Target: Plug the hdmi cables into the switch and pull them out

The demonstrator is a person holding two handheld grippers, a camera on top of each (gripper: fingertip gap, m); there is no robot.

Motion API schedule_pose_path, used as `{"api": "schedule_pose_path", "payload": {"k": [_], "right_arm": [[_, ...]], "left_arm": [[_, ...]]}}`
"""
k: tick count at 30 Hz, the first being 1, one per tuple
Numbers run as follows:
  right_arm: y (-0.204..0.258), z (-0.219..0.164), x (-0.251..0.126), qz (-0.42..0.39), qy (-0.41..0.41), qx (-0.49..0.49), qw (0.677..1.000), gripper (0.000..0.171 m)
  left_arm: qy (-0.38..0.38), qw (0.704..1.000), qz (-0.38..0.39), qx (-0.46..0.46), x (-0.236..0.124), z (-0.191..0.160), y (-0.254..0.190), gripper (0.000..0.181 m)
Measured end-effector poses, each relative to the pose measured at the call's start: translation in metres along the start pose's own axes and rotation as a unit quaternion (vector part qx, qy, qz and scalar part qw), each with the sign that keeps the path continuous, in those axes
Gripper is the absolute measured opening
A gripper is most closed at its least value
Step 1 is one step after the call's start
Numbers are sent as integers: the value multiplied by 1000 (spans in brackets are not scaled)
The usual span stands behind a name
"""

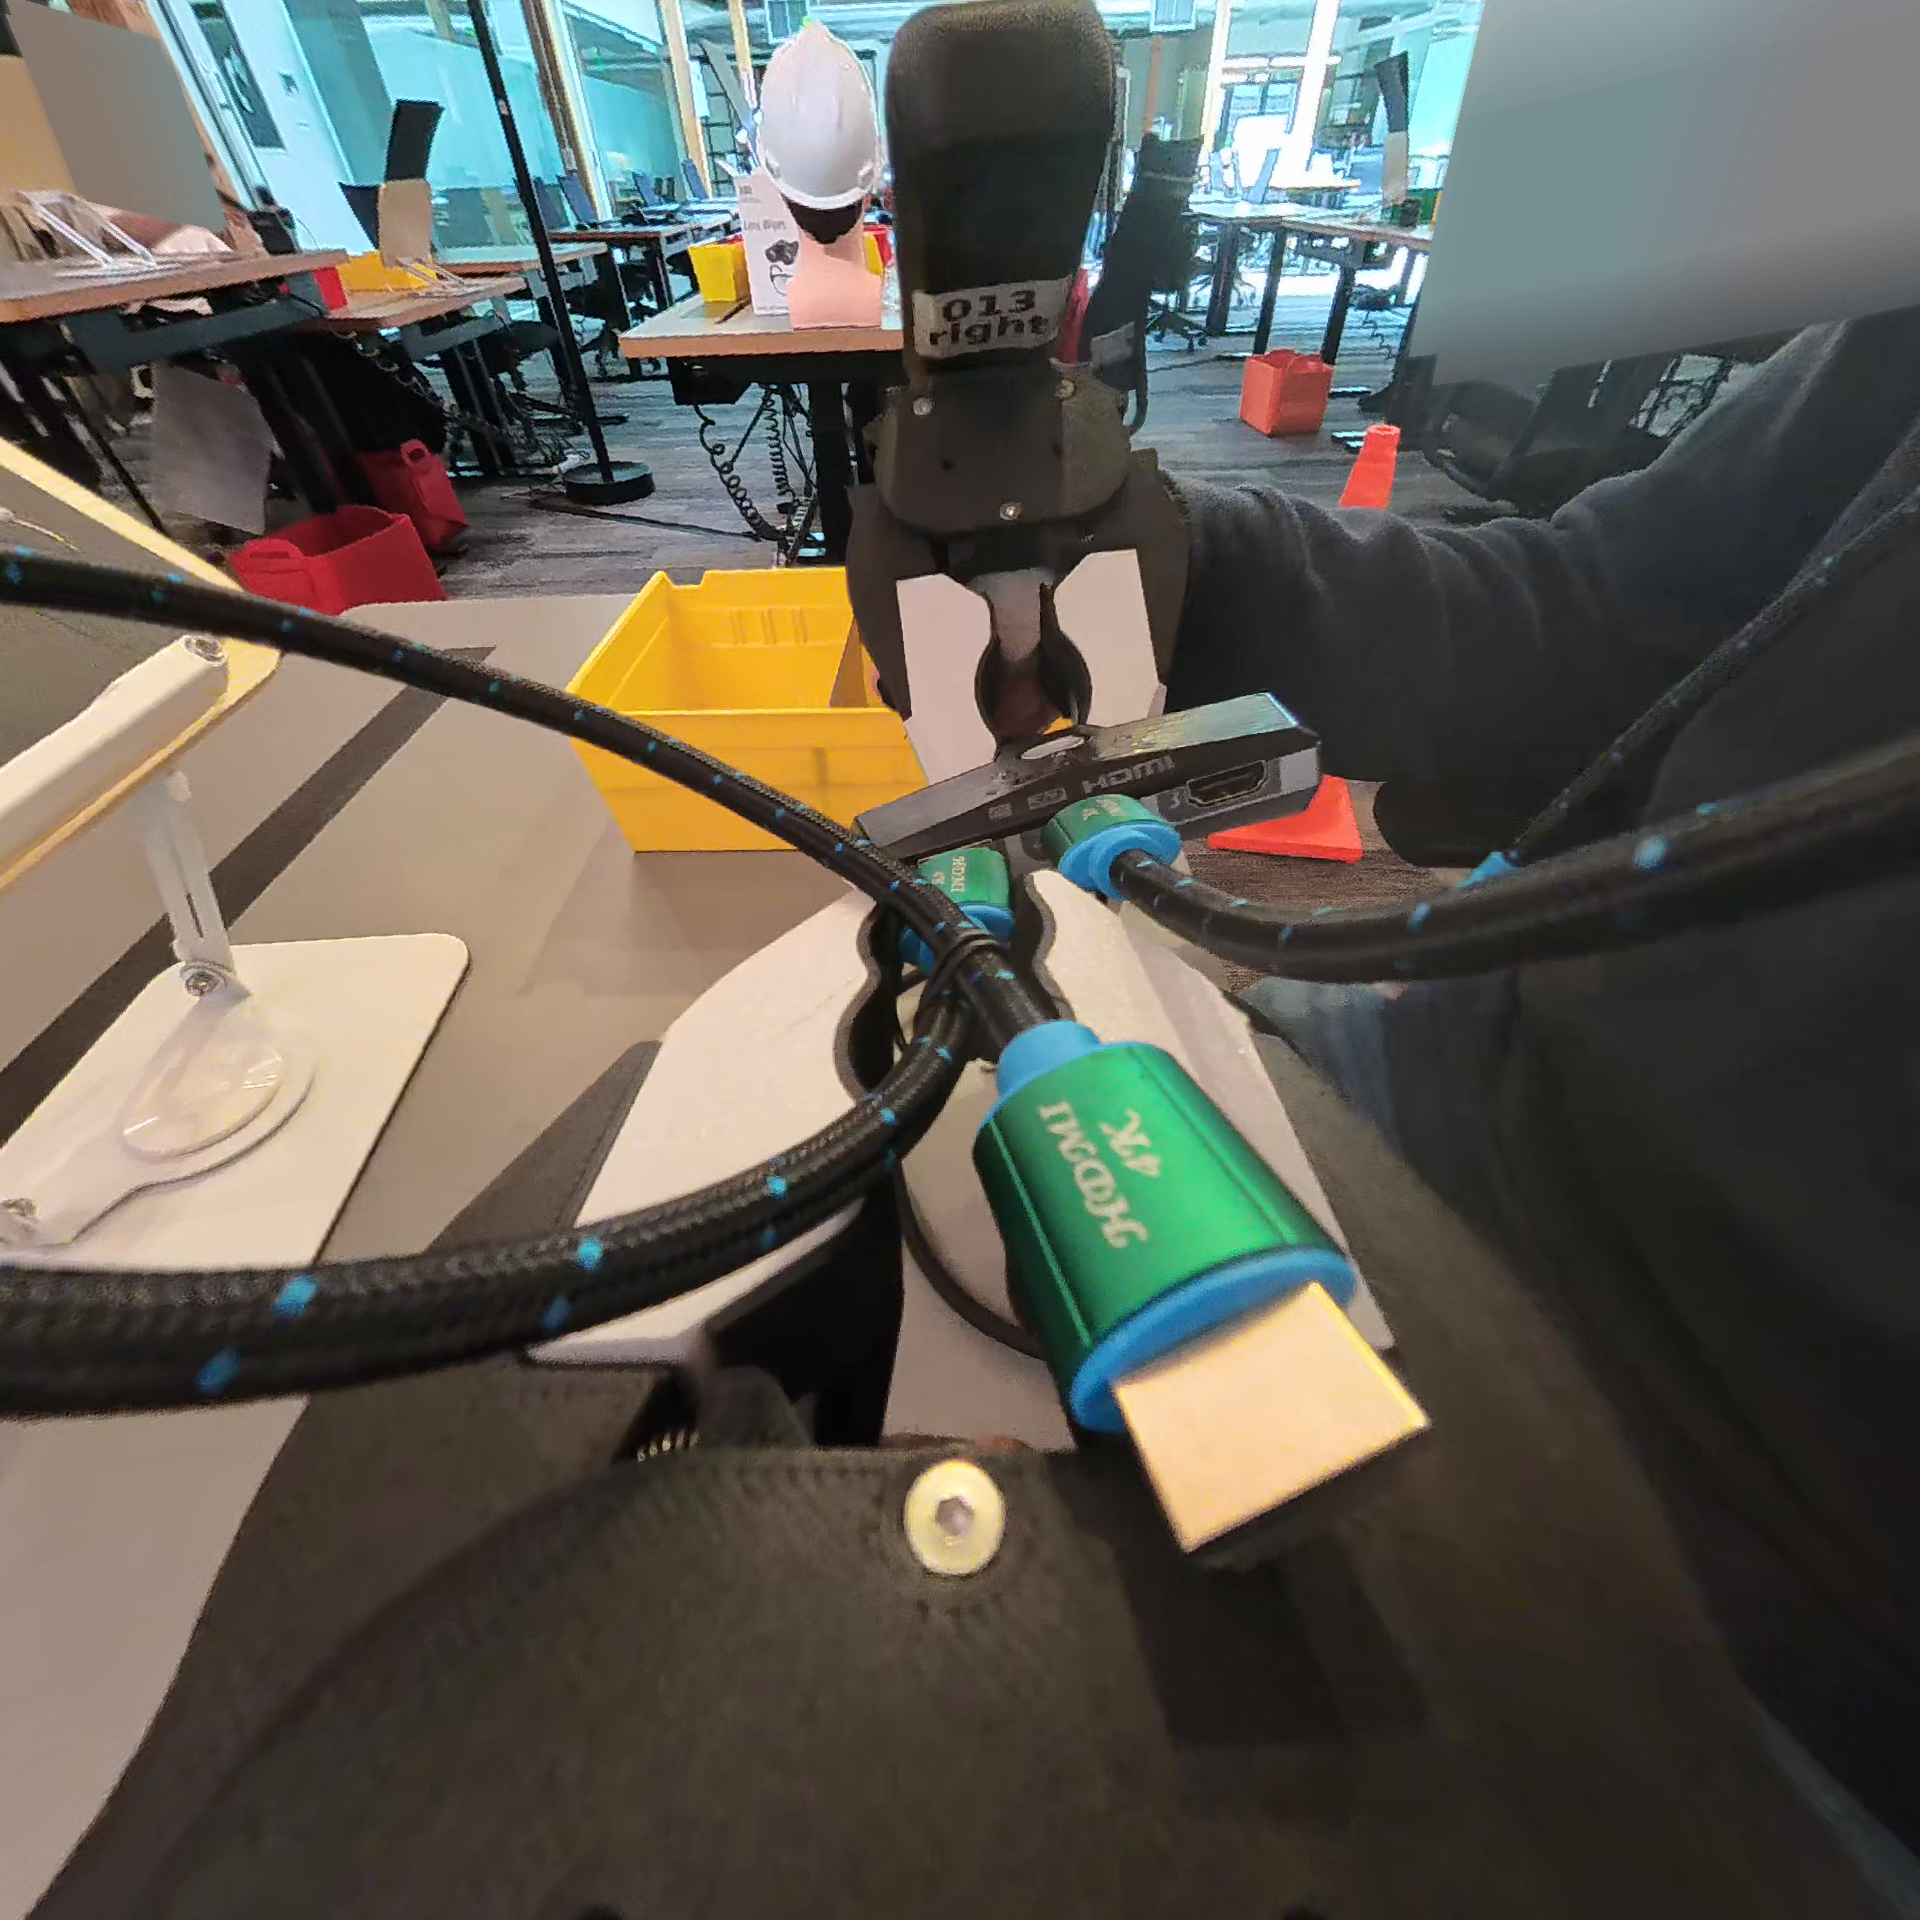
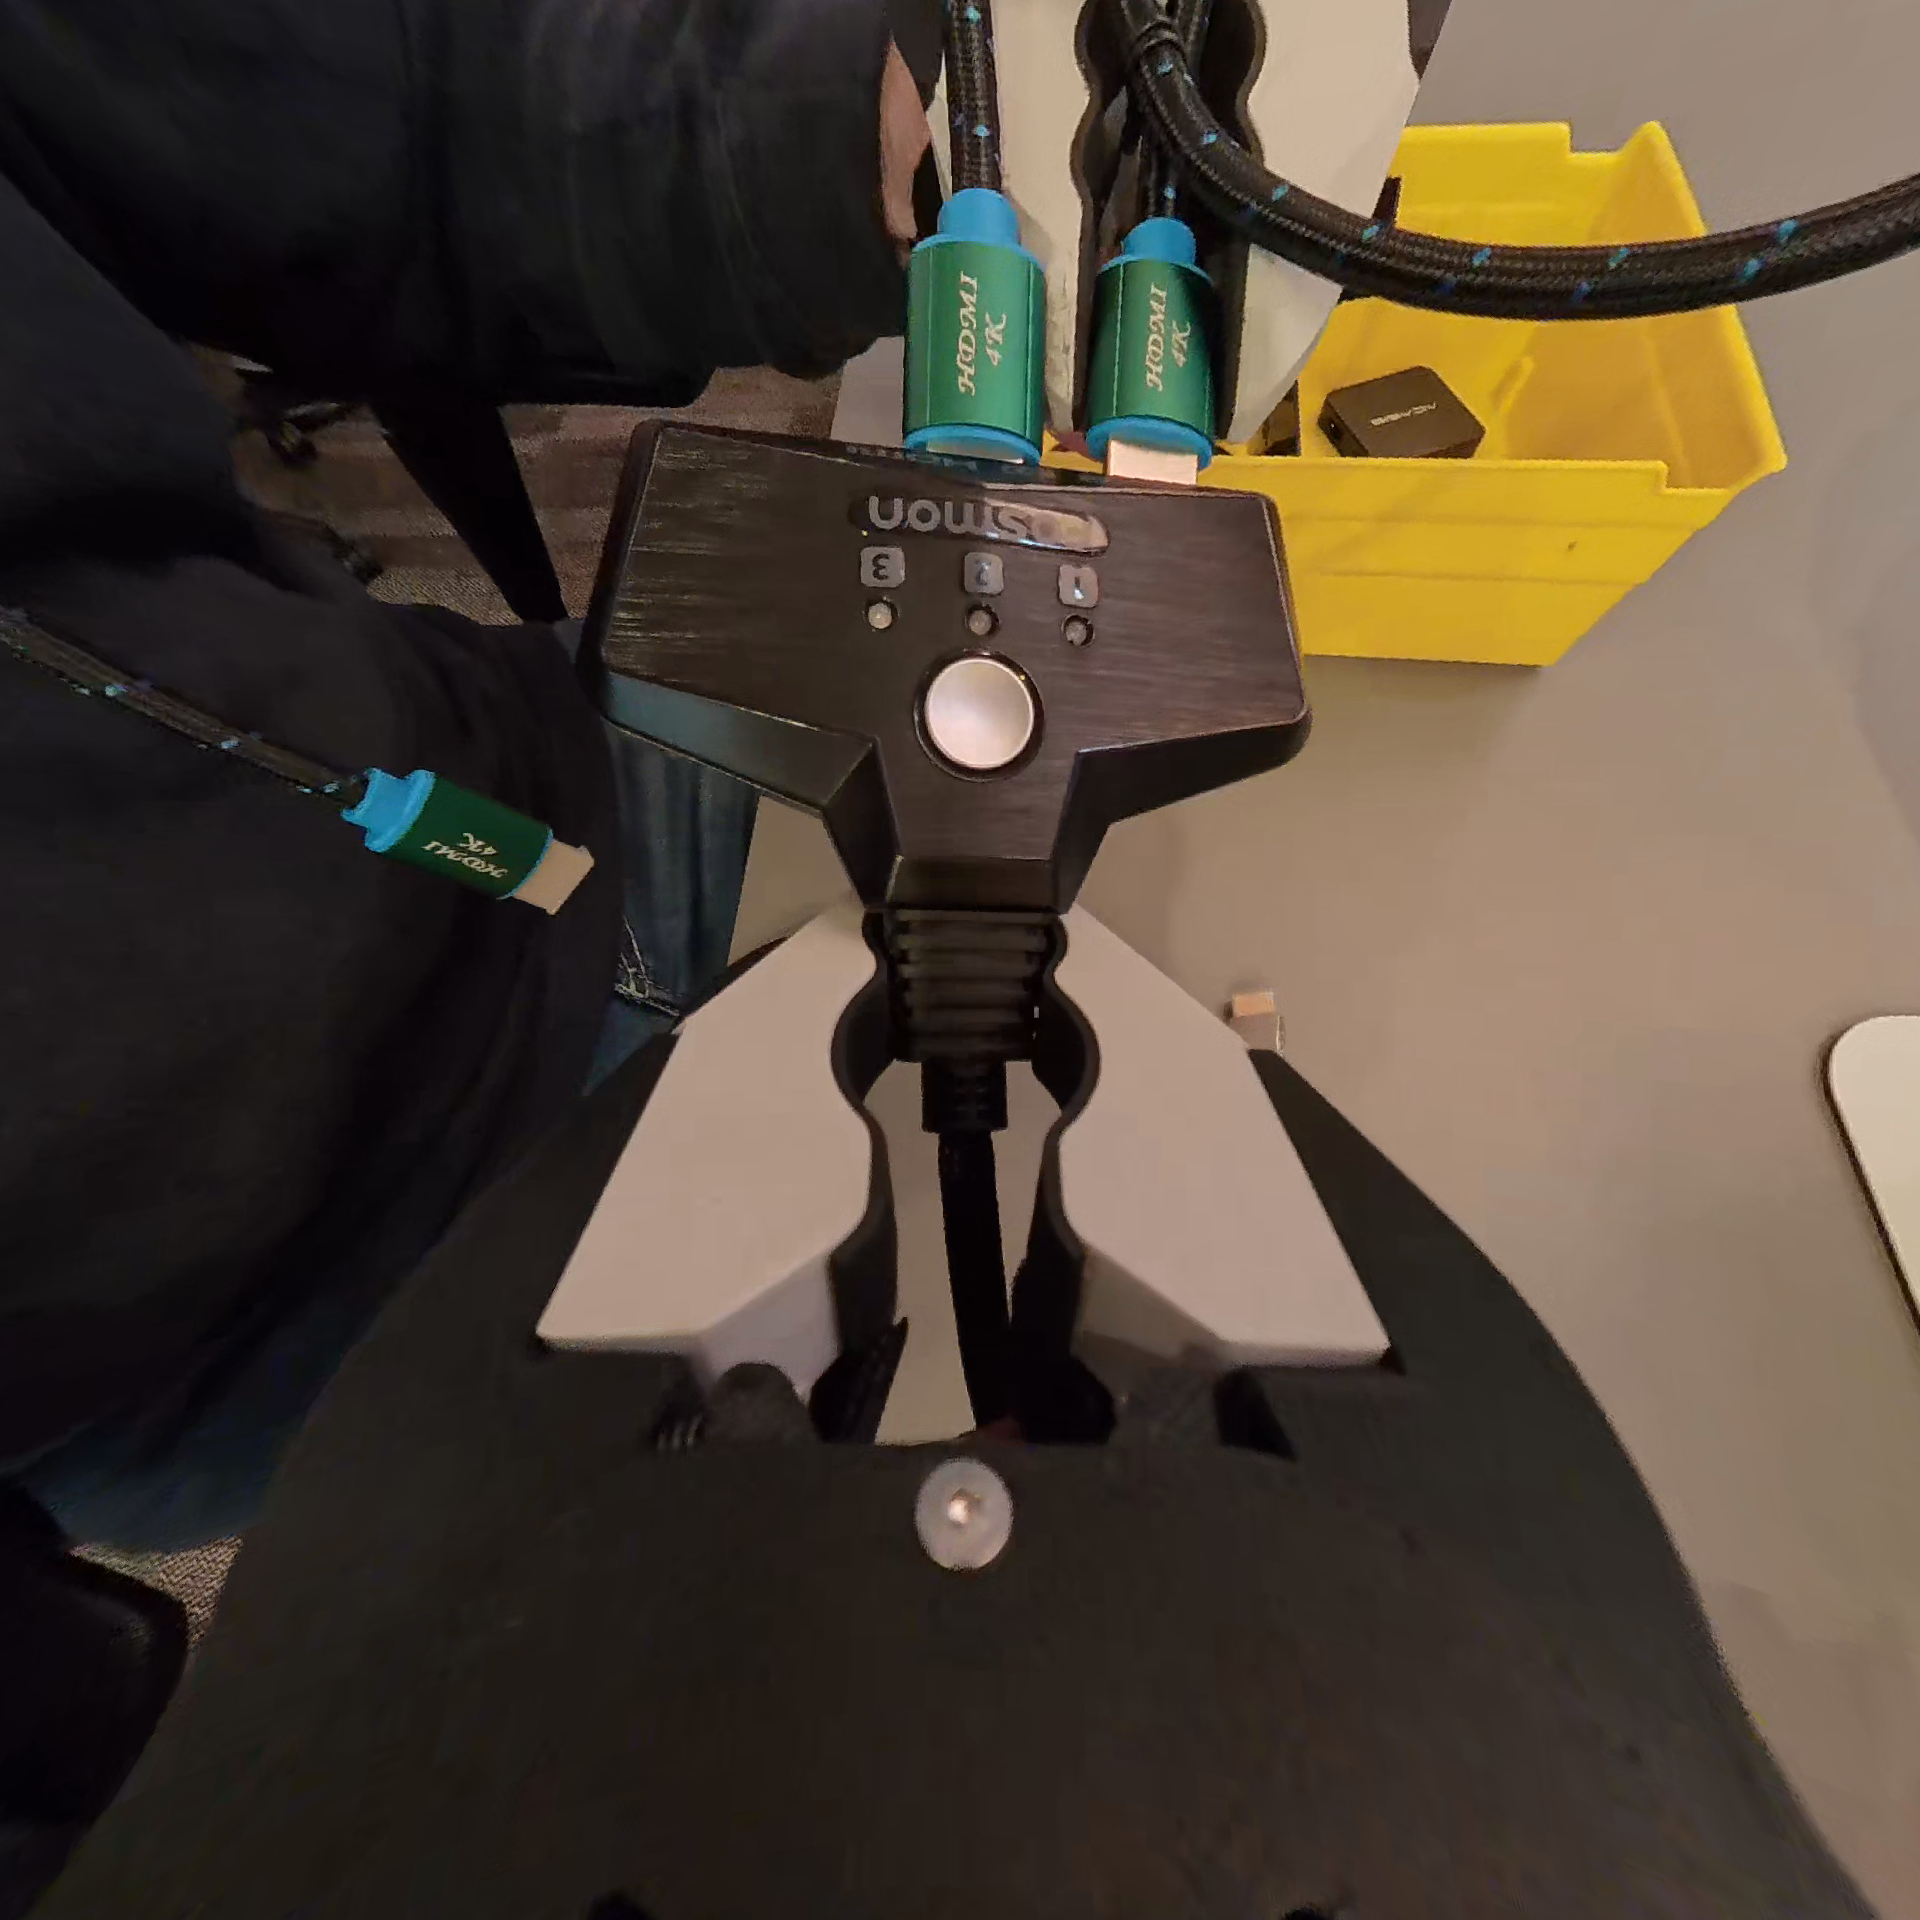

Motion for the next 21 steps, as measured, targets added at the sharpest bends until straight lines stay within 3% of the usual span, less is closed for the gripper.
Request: {"api": "schedule_pose_path", "payload": {"k": [9, 17, 21], "right_arm": [[3, -1, 2, -24, 49, 3, 998, 18], [-5, -7, 6, 23, -14, 21, 999, 19], [-3, -3, 5, 37, -38, 20, 998, 19]], "left_arm": [[23, 1000, -7, -1, 1, 0, -1, 20], [26, 1000, -1, 1, 1, 2, -1, 20], [-8, 1000, -9, -23, -2, 4, 2, 20]]}}
Point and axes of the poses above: each gripper's, where its closed fingertips meet, x out along the fingers, z out of its top, y = z × x across the jaws, the point moved 7 cm from there along -x, back along the fingers, and after that the axes turned 11 degrees about x, right-handed, at the moved point
